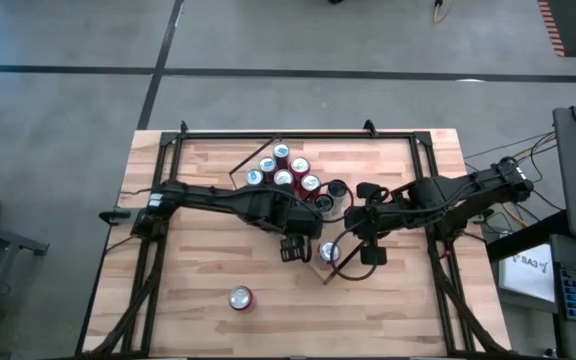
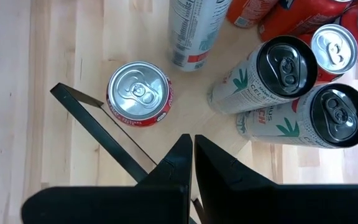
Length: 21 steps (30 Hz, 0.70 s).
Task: Place canned beverage on shelf
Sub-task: Put the pink soda can on the shelf aligned with the pink soda can on the shelf
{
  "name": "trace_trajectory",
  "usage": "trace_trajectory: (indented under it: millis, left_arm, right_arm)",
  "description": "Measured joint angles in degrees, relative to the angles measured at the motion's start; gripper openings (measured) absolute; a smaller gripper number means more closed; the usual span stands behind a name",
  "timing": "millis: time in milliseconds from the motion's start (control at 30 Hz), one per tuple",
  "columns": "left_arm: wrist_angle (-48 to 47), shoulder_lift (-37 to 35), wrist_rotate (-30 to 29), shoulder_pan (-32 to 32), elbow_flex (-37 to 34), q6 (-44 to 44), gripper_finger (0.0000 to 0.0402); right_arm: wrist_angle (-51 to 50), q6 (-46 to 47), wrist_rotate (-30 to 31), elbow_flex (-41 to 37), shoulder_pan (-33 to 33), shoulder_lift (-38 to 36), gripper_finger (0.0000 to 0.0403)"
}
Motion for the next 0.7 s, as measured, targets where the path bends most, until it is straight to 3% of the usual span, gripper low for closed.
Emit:
trace_trajectory:
  millis: [700]
  left_arm:
    - [1.85, 0.00, 0.45, 1.03, -3.41, 1.28, 0.0267]
  right_arm:
    - [-0.24, 0.04, 0.03, -0.04, 0.00, 0.00, 0.0009]
